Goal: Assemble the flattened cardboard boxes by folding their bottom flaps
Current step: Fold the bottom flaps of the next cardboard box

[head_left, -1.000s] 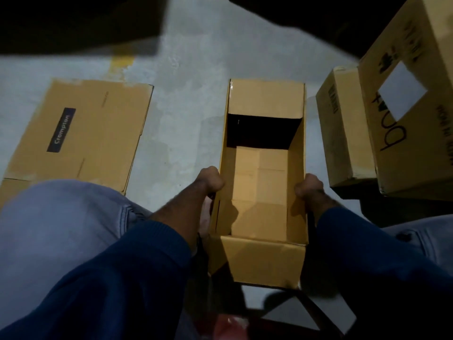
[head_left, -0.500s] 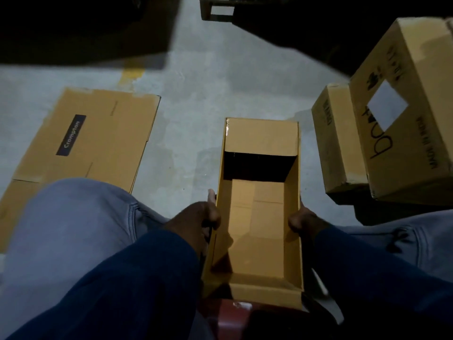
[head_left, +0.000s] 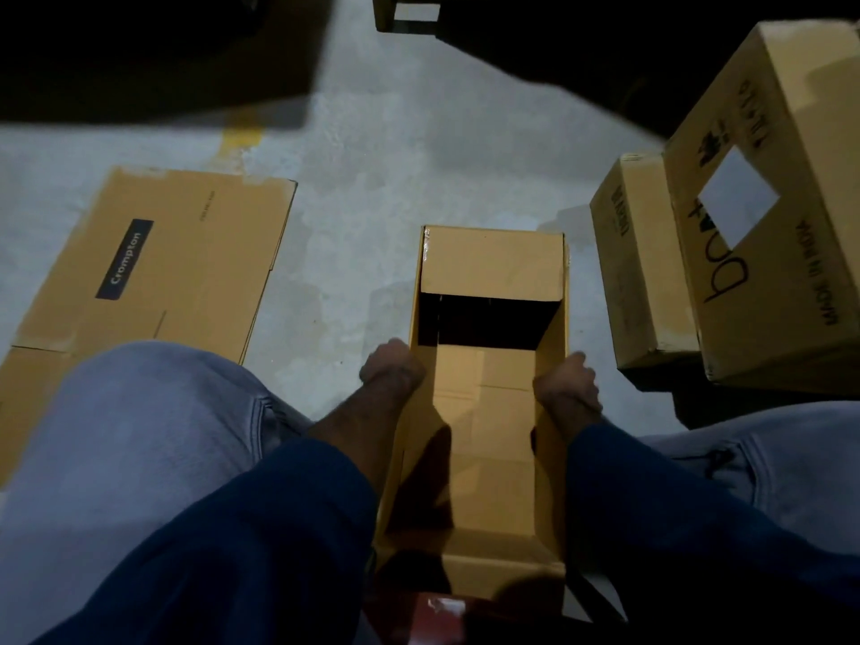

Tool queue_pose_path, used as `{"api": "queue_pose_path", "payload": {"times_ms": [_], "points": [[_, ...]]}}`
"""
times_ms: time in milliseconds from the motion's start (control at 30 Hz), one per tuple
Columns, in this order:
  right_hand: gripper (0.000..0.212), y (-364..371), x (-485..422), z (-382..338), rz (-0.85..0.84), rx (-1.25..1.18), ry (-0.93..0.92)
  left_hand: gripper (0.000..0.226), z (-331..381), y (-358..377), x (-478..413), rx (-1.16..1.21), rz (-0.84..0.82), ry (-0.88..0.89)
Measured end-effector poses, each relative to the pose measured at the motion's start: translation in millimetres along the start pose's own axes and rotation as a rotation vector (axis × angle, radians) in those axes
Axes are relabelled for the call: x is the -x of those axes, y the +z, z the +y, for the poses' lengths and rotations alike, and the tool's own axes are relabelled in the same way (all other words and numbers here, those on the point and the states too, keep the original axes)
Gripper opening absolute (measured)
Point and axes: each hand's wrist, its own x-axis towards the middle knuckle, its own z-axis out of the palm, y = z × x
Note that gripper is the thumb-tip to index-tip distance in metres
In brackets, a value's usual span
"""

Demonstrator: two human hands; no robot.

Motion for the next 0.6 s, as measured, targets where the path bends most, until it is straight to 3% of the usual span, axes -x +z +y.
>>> {"api": "queue_pose_path", "payload": {"times_ms": [67, 133, 267, 333, 500, 600], "points": [[0.062, -10, -1, -25, 0.178, 0.072, -0.168, 0.029, 14, -17, -1, 0.013, 0.201, 0.116], [0.063, -19, -3, -51, 0.301, 0.094, -0.35, 0.042, 29, -31, -4, -0.018, 0.278, 0.268], [0.046, -14, -5, -99, 0.134, 0.022, -0.533, 0.04, 50, -40, -17, -0.045, 0.289, 0.459], [0.044, -2, -8, -108, 0.177, 0.129, -0.626, 0.041, 55, -40, -26, -0.094, 0.338, 0.524], [0.076, 10, -32, -107, 0.327, 0.473, -0.797, 0.063, 57, -39, -61, -0.298, 0.515, 0.635], [0.091, 6, -55, -116, 0.348, 0.561, -0.835, 0.081, 62, -42, -81, -0.396, 0.505, 0.66]]}}
